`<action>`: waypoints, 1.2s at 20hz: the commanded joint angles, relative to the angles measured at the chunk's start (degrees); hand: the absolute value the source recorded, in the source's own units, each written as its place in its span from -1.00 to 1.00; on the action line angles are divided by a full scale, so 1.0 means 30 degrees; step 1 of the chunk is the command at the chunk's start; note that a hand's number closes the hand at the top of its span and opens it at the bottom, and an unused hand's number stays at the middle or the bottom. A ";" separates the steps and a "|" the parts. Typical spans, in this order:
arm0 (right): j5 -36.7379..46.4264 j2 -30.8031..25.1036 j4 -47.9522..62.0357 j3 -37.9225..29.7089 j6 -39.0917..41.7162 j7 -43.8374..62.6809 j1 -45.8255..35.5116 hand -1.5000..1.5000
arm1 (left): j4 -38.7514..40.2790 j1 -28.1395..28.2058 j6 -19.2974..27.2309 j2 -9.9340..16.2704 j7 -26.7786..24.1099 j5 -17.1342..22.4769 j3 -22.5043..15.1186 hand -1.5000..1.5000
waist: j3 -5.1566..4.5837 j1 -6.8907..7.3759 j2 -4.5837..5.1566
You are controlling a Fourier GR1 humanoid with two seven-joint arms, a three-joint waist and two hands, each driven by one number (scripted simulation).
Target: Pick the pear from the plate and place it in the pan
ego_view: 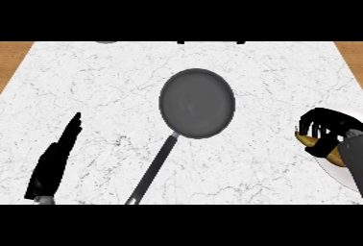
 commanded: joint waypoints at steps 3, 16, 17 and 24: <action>-0.0632 0.3288 -0.2745 -0.1756 -0.2163 0.6356 0.3028 1.00 | -0.0430 0.0553 0.0110 0.0070 0.0417 -0.0139 0.0154 0.00 | -0.0007 -0.0847 -0.0264; 0.4393 0.3907 -1.5913 -0.0050 -0.8313 1.1755 0.5555 1.00 | -0.0158 0.0383 -0.0040 0.0051 0.0446 0.0135 0.0468 0.00 | 0.0000 -0.0743 -0.0226; 0.4608 0.4011 -1.7287 0.0332 -0.8316 1.1921 0.5010 1.00 | 0.0020 0.0994 -0.0239 0.0231 -0.0339 0.0326 0.0677 0.00 | -0.0031 -0.0643 -0.0311; 0.6675 0.5524 -2.0762 0.2781 -0.8512 1.3180 0.4387 1.00 | -0.0911 0.1095 -0.0150 -0.0426 -0.0164 -0.0236 -0.0219 0.00 | 0.0036 -0.0037 -0.0031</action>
